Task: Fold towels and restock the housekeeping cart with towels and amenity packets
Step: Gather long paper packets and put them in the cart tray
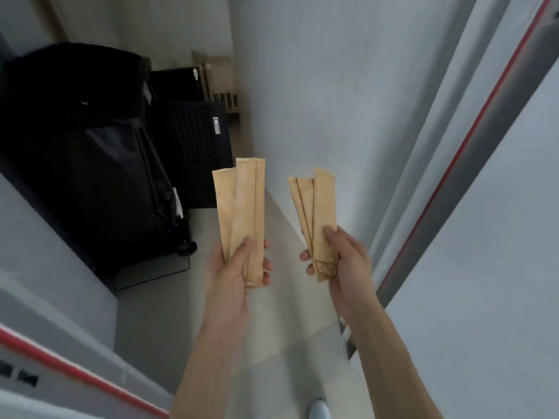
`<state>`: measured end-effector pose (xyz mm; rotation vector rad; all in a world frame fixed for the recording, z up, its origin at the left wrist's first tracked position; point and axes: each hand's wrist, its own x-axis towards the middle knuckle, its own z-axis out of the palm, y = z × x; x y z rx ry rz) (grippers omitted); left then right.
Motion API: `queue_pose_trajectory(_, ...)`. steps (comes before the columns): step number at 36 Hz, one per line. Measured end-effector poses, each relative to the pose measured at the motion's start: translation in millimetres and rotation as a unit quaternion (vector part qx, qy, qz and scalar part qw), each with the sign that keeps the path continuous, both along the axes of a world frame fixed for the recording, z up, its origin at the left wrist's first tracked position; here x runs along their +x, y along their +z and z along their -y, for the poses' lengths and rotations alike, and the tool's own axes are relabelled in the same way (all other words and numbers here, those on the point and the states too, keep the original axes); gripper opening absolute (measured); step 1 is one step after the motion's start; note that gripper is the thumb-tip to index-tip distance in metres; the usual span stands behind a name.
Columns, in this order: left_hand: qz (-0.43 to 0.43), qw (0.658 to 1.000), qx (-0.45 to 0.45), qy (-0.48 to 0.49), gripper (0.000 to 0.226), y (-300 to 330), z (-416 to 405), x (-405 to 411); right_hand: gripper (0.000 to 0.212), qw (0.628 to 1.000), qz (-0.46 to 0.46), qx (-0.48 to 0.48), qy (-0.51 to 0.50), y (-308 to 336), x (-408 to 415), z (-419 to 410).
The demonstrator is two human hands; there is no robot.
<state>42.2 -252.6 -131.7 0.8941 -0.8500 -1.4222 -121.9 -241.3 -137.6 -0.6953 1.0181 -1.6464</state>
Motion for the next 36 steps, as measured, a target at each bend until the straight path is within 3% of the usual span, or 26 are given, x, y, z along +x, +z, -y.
queue_pose_trajectory(9,0.010,0.999,-0.001,0.044,0.023,11,146,-91,0.023,0.998,-0.014,-0.011,0.056,15,-92,164)
queue_pose_trajectory(17,0.014,0.998,-0.004,0.067,0.027,18,243,-124,0.022,0.996,-0.017,0.007,0.090,18,-130,270)
queue_pose_trajectory(29,0.004,0.998,0.011,0.056,0.028,-20,430,-152,0.024,0.996,-0.054,0.034,0.068,-6,-150,448)
queue_pose_trajectory(36,-0.041,0.999,0.024,0.017,0.026,-12,599,-160,0.022,0.996,-0.076,0.049,0.017,6,-158,603)
